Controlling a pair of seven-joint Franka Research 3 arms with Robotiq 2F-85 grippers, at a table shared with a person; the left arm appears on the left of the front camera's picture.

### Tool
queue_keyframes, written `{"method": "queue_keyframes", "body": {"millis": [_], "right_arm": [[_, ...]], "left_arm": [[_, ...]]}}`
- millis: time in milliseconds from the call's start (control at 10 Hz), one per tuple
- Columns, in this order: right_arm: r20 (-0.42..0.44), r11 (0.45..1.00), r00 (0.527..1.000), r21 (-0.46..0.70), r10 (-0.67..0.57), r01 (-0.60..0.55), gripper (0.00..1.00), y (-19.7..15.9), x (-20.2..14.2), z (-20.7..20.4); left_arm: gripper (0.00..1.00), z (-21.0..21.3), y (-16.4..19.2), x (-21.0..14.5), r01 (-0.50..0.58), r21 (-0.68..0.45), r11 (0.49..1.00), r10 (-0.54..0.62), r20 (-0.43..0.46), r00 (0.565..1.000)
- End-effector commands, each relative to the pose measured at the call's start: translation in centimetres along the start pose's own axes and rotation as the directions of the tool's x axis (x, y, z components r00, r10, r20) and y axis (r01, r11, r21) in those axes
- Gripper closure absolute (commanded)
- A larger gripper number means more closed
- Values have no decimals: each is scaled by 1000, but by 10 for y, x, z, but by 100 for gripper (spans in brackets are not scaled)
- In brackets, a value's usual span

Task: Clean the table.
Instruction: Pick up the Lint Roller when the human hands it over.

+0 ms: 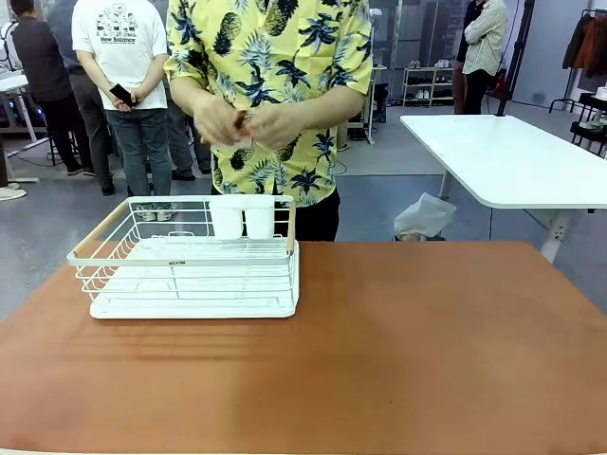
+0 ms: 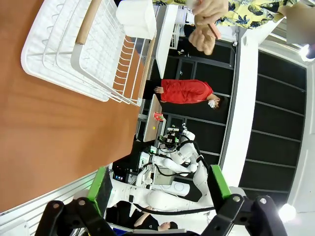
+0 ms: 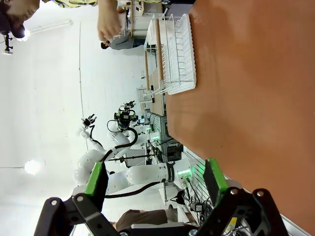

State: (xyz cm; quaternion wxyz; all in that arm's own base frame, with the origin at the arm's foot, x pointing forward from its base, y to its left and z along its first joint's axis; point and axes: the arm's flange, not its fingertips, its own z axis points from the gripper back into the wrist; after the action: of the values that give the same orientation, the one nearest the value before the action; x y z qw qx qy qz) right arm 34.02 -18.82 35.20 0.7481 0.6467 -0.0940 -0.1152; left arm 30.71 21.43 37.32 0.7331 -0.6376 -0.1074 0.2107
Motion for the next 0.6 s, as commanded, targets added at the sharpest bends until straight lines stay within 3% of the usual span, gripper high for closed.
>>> {"method": "queue_keyframes", "body": {"millis": [0, 500], "right_arm": [[1, 1000, 1000, 1, 2, -2, 0, 2, -1, 0], [1, 1000, 1000, 1, 2, -2, 0, 2, -1, 0]], "left_arm": [[0, 3, 0, 0, 1, -2, 1000, -1, 8, 1000], [0, 3, 0, 0, 1, -2, 1000, -1, 8, 1000]]}}
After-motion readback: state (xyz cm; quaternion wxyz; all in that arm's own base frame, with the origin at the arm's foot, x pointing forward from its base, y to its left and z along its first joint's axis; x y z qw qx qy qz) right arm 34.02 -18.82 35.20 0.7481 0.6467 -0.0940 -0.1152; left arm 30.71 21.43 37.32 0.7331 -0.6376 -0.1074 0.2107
